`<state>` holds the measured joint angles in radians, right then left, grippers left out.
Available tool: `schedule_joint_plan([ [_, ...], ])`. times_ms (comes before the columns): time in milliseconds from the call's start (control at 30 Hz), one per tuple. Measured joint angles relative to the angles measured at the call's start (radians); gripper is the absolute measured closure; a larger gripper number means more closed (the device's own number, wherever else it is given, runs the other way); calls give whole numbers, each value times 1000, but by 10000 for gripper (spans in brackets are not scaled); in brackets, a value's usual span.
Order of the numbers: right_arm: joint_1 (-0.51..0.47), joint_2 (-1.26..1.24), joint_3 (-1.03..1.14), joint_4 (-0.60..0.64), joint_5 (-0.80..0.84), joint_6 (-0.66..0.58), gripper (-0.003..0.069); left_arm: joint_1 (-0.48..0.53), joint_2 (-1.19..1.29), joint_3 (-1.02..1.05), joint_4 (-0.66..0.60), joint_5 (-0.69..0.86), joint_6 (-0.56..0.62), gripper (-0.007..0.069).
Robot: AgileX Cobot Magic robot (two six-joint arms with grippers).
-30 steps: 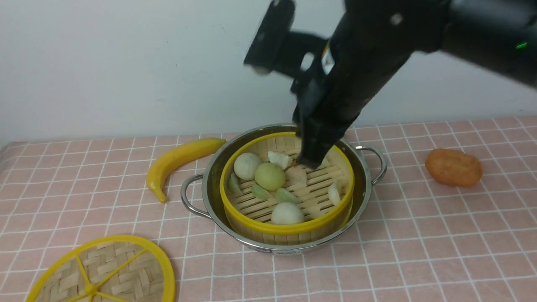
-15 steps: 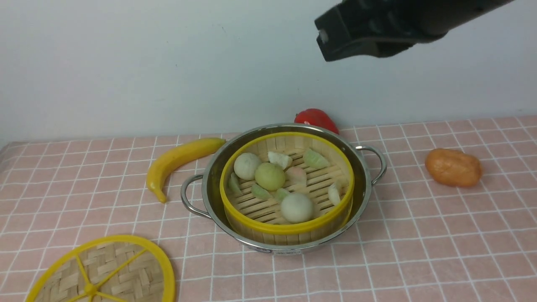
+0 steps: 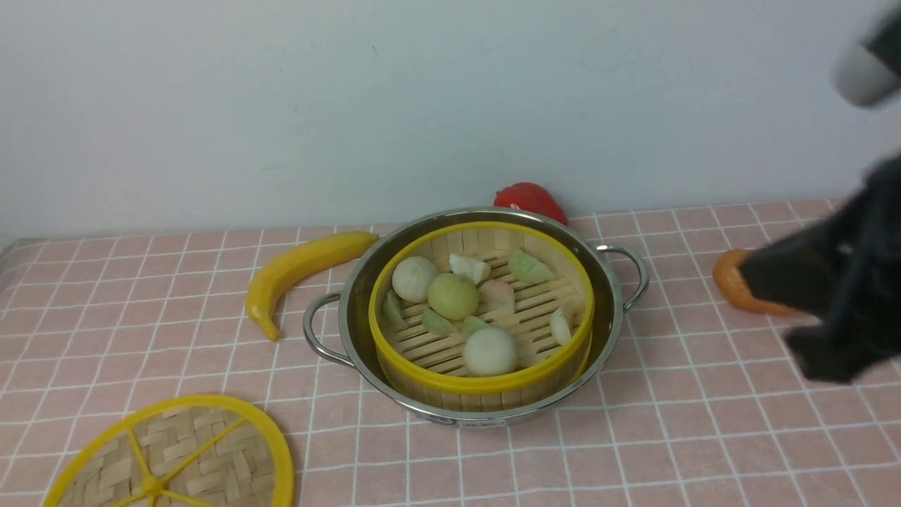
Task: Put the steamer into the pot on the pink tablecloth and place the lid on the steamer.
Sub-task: 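Grasp the bamboo steamer lid lying on the table by its centre knob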
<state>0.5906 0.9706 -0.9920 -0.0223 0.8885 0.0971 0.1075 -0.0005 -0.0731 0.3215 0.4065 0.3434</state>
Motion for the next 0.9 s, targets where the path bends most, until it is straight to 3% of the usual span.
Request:
schedule_joint_plan([
  [33, -68, -107, 128, 0, -100, 16, 640, 0, 0, 0, 0, 0, 0, 382],
  [67, -77, -119, 163, 0, -114, 19, 638, 0, 0, 0, 0, 0, 0, 382],
  [200, -320, -430, 537, -6, -444, 86, 625, 0, 0, 0, 0, 0, 0, 382],
  [400, -530, -710, 848, -32, -657, 102, 612, 0, 0, 0, 0, 0, 0, 382],
  [567, -564, -832, 979, -32, -671, 104, 599, 0, 0, 0, 0, 0, 0, 382],
  [900, -564, -894, 999, -26, -601, 104, 579, 0, 0, 0, 0, 0, 0, 382],
])
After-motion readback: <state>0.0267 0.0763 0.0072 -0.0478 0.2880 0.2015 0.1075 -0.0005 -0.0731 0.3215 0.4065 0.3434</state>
